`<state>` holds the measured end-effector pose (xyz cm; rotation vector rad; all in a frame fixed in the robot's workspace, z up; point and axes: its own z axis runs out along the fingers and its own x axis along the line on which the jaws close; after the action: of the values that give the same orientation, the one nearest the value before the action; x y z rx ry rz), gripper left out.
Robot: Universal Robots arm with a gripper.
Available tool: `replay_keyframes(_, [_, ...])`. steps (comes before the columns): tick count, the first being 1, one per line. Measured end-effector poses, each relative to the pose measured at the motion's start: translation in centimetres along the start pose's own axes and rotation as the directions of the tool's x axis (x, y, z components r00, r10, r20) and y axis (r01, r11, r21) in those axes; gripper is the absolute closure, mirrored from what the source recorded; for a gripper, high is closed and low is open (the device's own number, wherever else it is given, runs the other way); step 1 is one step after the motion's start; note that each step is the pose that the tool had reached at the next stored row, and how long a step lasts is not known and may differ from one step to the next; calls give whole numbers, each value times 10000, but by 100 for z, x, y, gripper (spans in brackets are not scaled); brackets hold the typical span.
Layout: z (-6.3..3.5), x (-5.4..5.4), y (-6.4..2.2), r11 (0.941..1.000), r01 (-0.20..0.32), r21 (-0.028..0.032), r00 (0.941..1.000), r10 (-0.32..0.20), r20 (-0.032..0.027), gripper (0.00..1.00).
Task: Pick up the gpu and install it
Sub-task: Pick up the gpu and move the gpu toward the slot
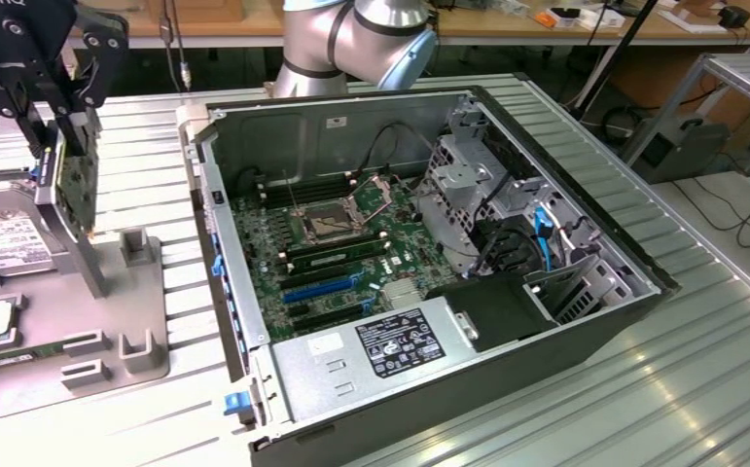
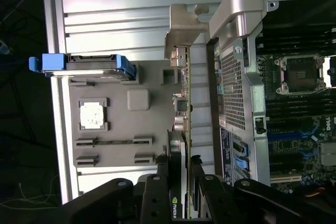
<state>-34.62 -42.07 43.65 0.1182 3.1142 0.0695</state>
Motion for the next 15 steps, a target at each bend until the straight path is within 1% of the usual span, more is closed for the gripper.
replay_keyframes(10, [-1,-1,0,10000,0,1,10000,0,-2,73])
replay_keyframes(15, [1,-55,4,10000,1,1,10000,-1,-1,73])
